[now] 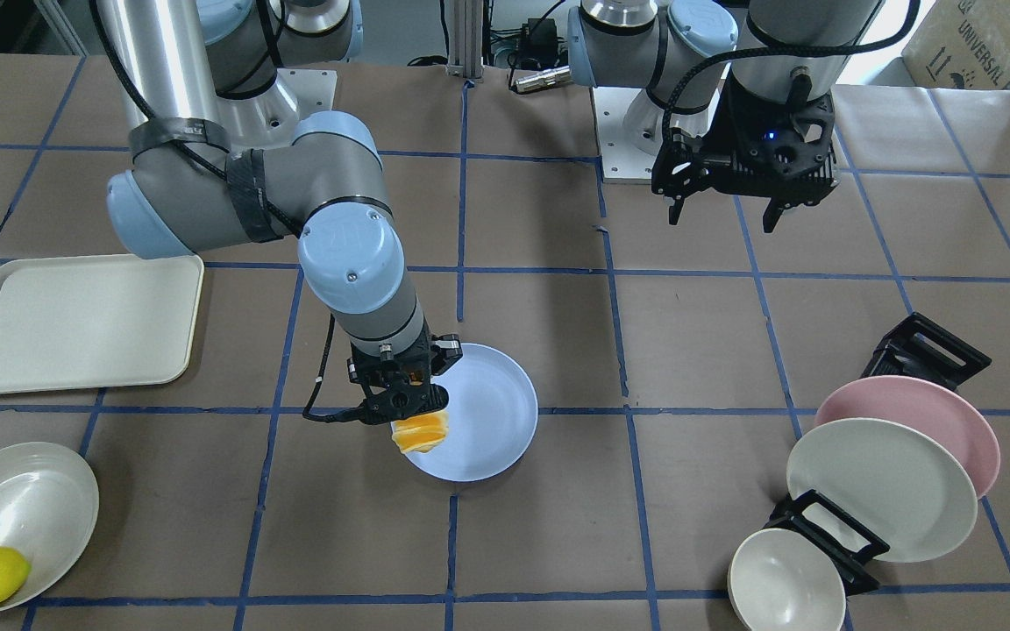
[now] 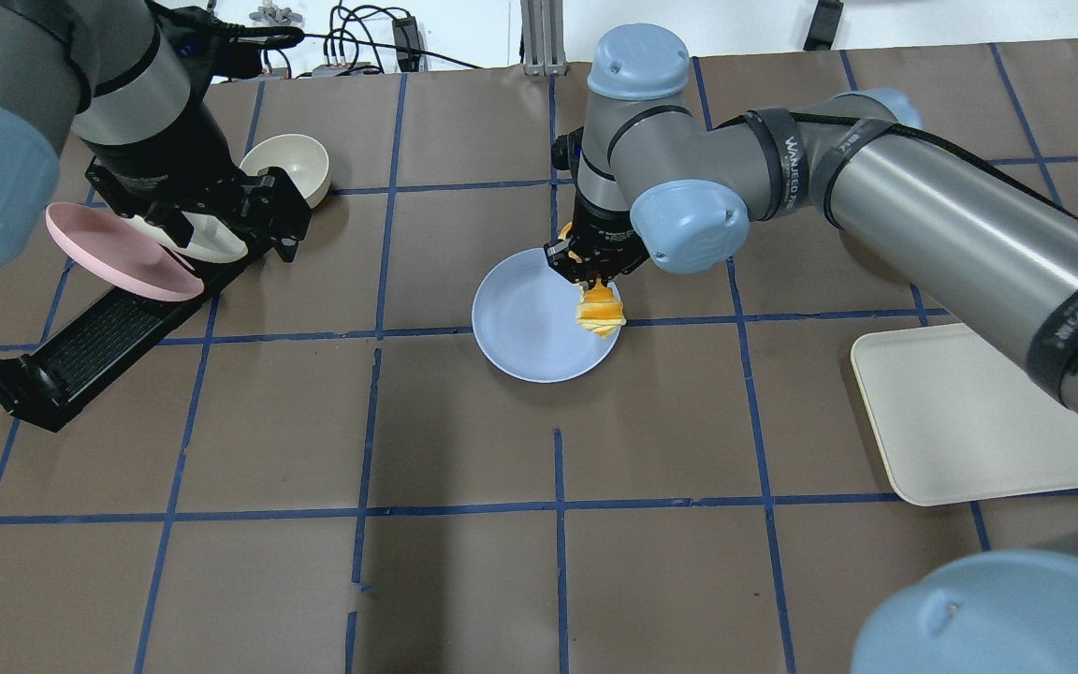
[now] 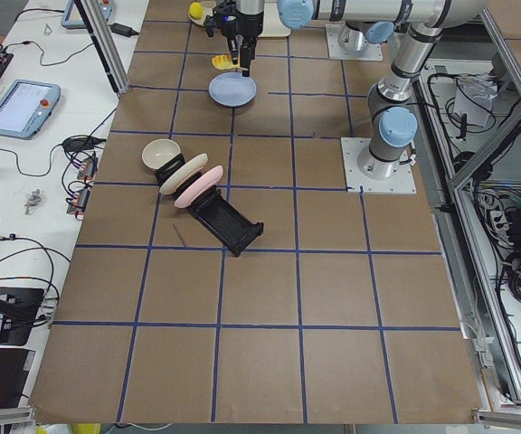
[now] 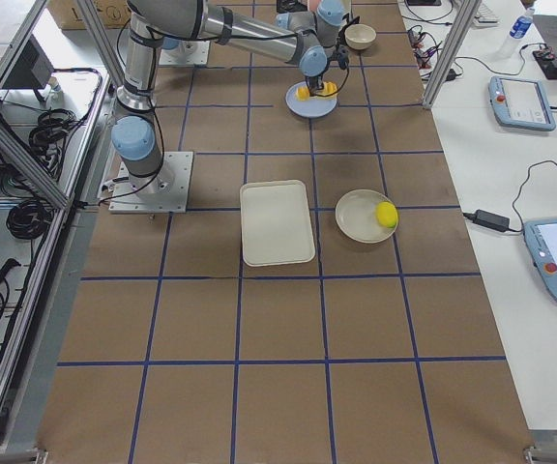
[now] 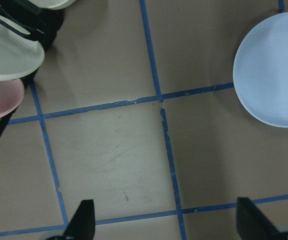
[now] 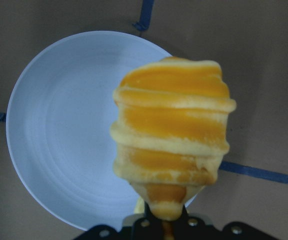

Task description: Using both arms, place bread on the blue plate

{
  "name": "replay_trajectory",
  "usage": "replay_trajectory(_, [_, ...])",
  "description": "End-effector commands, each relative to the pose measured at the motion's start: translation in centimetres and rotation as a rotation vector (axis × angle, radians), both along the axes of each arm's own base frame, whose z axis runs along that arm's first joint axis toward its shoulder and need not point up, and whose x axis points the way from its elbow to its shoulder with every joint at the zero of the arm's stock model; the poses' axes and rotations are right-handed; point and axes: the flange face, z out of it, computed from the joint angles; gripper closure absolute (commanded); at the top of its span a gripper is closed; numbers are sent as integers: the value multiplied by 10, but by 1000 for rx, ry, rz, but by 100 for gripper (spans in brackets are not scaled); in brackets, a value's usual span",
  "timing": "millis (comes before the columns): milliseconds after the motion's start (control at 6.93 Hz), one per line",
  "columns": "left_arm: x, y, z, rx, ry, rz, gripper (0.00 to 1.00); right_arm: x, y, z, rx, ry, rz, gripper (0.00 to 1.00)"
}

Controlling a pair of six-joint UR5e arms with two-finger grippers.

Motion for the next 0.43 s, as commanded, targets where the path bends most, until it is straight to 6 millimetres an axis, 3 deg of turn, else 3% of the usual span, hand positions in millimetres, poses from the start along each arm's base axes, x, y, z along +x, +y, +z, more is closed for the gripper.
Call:
replay_trajectory(0, [0, 7, 5, -9, 3, -1, 0, 39, 0, -43, -48, 6, 26, 90])
replay_trajectory(144, [-3, 8, 8, -15, 19, 6, 0, 47, 1, -58, -47, 7, 9, 90])
replay_trajectory(289, [-2, 14, 8, -13, 29, 12, 0, 47, 1, -59, -45, 7, 9, 90])
